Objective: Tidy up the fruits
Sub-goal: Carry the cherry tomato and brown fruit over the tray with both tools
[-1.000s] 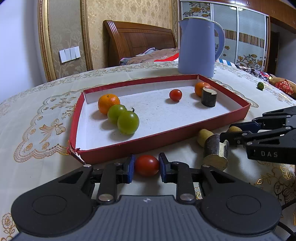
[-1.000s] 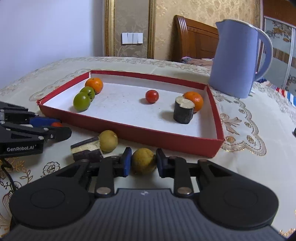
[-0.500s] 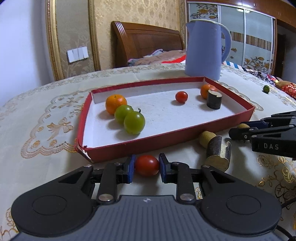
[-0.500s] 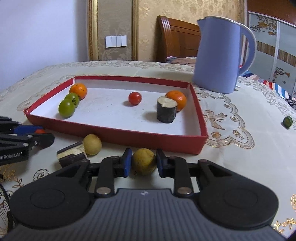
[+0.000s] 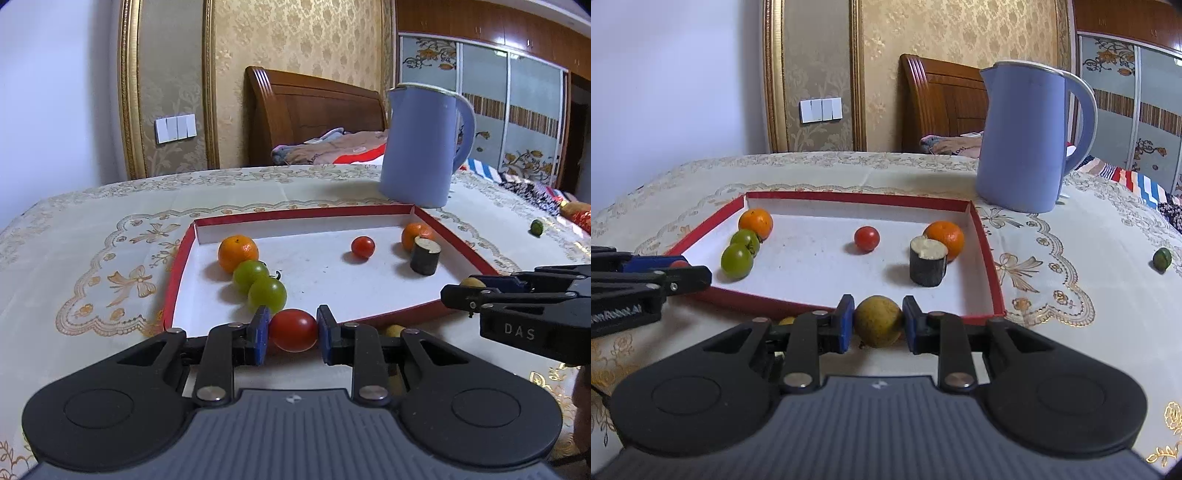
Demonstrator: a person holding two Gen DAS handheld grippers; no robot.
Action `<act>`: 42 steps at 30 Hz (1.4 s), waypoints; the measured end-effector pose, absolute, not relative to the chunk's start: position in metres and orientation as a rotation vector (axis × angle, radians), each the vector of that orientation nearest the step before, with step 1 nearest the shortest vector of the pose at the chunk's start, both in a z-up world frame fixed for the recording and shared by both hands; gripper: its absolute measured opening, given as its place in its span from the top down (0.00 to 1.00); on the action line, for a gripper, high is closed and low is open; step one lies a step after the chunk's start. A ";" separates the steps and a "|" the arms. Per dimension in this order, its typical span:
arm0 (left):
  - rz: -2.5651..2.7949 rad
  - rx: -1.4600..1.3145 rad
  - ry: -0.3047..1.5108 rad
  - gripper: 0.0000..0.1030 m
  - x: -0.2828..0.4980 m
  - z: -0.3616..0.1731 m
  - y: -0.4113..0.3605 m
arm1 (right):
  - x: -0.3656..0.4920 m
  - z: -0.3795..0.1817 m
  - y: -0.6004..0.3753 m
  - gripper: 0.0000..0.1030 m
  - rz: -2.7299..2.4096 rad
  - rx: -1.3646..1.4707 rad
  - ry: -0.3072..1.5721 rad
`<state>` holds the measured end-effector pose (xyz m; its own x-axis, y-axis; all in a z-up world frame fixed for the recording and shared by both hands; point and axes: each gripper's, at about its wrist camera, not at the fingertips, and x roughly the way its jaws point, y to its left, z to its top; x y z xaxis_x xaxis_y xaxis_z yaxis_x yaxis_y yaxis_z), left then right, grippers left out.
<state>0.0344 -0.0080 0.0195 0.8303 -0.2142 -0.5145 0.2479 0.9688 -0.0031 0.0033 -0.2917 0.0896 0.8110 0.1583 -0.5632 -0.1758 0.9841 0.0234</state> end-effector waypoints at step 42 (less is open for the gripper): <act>-0.179 -0.017 0.627 0.74 0.098 0.009 0.000 | 0.070 0.080 -0.282 0.75 0.137 -0.006 0.643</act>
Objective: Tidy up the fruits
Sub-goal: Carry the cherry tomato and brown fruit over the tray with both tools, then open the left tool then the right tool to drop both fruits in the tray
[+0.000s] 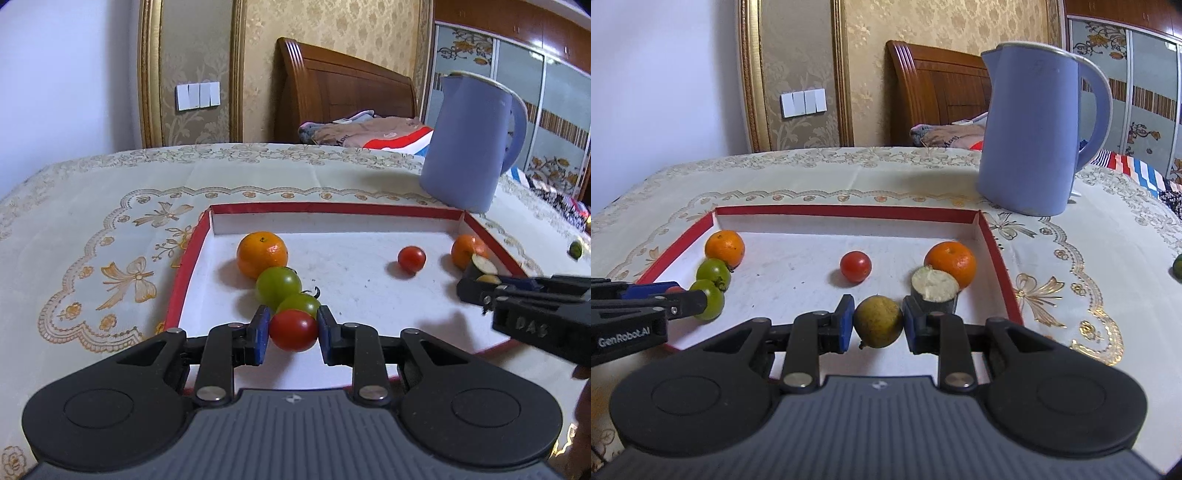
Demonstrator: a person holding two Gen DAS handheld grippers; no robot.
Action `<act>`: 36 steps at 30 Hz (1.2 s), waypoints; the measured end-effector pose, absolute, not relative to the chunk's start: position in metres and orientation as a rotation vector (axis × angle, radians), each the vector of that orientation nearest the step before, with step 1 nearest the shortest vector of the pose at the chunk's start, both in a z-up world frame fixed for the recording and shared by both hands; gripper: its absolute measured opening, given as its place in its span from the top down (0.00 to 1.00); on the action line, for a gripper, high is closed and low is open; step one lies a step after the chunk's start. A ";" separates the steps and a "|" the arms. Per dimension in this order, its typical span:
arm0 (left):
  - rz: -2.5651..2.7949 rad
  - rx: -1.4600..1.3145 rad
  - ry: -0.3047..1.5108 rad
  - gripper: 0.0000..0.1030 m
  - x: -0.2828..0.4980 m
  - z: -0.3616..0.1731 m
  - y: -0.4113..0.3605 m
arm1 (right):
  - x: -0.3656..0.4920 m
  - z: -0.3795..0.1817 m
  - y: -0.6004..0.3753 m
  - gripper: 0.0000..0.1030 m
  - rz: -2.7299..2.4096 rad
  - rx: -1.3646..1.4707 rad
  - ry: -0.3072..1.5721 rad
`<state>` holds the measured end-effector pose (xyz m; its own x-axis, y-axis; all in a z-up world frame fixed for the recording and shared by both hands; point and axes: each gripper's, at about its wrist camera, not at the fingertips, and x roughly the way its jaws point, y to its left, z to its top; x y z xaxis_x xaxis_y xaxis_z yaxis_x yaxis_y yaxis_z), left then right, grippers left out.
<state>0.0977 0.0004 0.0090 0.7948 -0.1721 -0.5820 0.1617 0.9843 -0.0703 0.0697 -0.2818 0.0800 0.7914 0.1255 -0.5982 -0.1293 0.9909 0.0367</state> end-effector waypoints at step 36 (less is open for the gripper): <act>-0.023 0.064 0.586 0.74 0.147 0.008 -0.011 | 0.114 0.062 -0.261 0.75 0.103 -0.026 0.708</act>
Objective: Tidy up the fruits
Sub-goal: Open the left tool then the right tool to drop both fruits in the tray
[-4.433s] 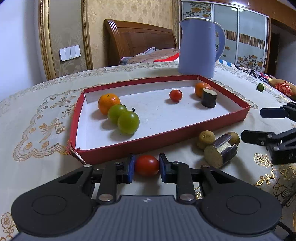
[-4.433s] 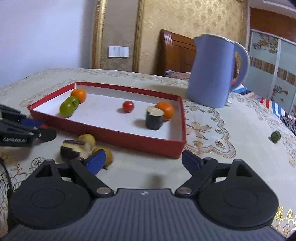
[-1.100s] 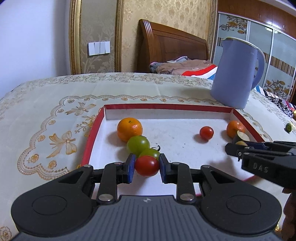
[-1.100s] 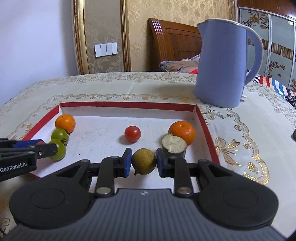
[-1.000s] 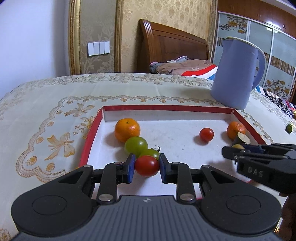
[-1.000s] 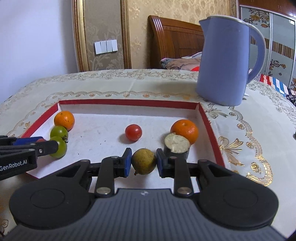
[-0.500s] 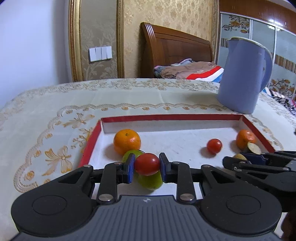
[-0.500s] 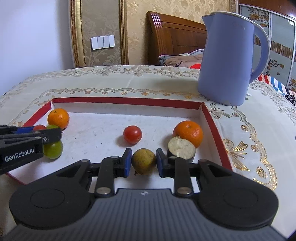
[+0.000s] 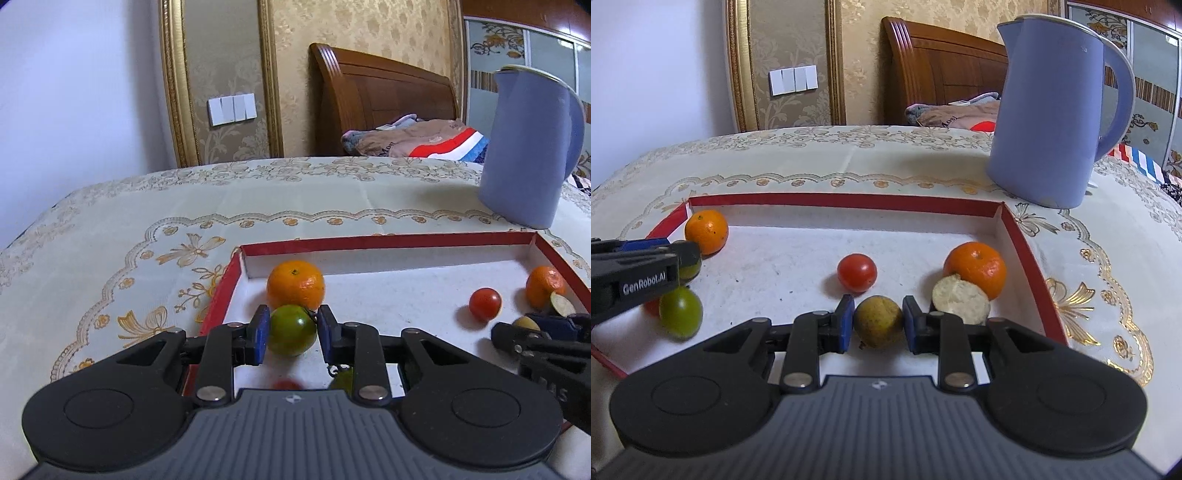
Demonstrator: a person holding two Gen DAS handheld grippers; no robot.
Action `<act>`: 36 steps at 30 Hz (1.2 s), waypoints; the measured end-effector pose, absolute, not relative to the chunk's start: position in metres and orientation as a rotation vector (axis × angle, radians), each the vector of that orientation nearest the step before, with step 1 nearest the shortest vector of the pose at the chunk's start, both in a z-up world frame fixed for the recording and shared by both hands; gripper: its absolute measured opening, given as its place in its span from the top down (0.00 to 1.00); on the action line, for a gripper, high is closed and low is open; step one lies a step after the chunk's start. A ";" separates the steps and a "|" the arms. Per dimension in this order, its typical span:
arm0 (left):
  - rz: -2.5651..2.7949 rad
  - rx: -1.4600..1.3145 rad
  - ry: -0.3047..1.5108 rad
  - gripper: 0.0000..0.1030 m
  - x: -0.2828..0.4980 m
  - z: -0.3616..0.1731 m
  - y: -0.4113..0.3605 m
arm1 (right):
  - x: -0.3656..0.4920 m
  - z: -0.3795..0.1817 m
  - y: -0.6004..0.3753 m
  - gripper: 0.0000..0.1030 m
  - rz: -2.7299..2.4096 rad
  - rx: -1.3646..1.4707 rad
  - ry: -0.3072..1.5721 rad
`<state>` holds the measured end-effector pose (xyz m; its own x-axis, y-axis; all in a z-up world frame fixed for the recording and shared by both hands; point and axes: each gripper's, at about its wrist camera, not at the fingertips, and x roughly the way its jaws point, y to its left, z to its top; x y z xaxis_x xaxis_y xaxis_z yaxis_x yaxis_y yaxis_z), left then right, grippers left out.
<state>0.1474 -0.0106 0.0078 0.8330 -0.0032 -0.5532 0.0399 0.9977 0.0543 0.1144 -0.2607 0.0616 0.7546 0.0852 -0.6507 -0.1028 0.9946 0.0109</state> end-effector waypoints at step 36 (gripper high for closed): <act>-0.060 0.009 0.615 0.34 0.149 0.004 -0.005 | 0.129 0.059 -0.258 0.47 0.100 -0.012 0.696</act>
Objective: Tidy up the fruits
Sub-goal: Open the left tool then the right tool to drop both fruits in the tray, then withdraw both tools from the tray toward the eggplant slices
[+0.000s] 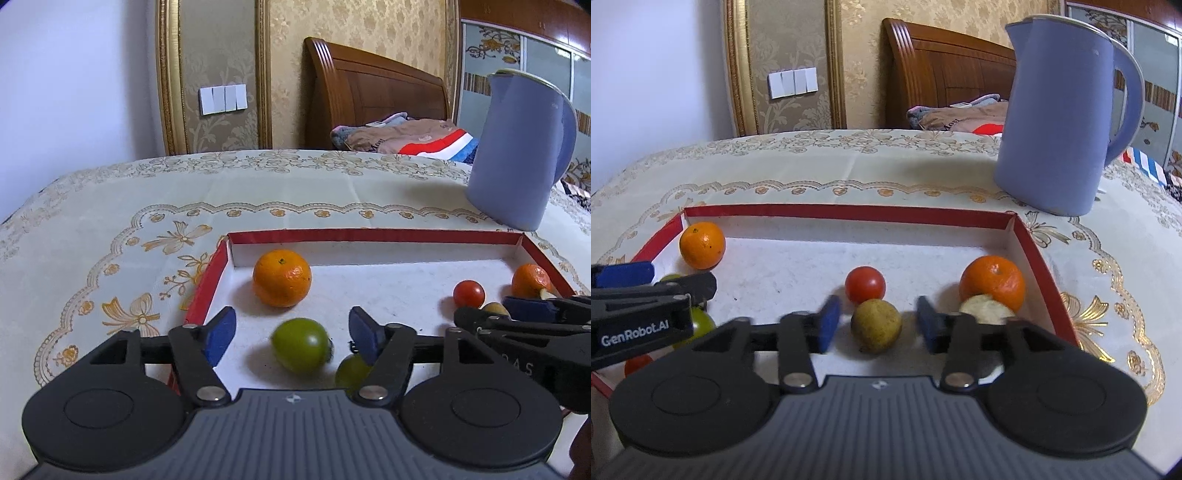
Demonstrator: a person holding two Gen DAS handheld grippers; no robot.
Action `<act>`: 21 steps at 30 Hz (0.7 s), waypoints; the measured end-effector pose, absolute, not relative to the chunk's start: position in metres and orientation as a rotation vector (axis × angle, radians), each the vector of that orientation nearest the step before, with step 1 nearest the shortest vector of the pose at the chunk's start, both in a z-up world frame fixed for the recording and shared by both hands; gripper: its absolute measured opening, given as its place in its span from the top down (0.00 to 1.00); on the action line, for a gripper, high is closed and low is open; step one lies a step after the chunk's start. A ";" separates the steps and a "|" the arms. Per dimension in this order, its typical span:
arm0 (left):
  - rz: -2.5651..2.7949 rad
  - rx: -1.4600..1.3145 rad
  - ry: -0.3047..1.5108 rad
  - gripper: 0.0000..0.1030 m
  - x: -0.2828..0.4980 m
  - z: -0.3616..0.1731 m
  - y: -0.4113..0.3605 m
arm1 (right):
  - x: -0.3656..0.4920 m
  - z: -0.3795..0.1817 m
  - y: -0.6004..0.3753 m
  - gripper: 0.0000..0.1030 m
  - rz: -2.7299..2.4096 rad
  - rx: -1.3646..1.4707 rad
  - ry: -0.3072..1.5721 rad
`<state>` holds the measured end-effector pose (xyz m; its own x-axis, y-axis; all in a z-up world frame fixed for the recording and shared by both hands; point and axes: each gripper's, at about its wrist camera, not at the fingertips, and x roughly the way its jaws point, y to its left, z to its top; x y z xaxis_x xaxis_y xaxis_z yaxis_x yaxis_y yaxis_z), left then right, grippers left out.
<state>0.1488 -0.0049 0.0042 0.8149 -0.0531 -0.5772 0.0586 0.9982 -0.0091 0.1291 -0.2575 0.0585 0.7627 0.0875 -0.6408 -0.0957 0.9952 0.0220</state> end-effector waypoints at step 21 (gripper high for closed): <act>0.017 -0.014 0.446 0.23 0.103 0.020 0.014 | 0.117 0.061 -0.267 0.13 0.061 0.009 0.621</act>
<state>0.1035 0.0139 0.0203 0.9019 0.0129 -0.4318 -0.0192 0.9998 -0.0102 0.1169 -0.2670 0.0613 0.8115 0.0602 -0.5812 -0.0550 0.9981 0.0266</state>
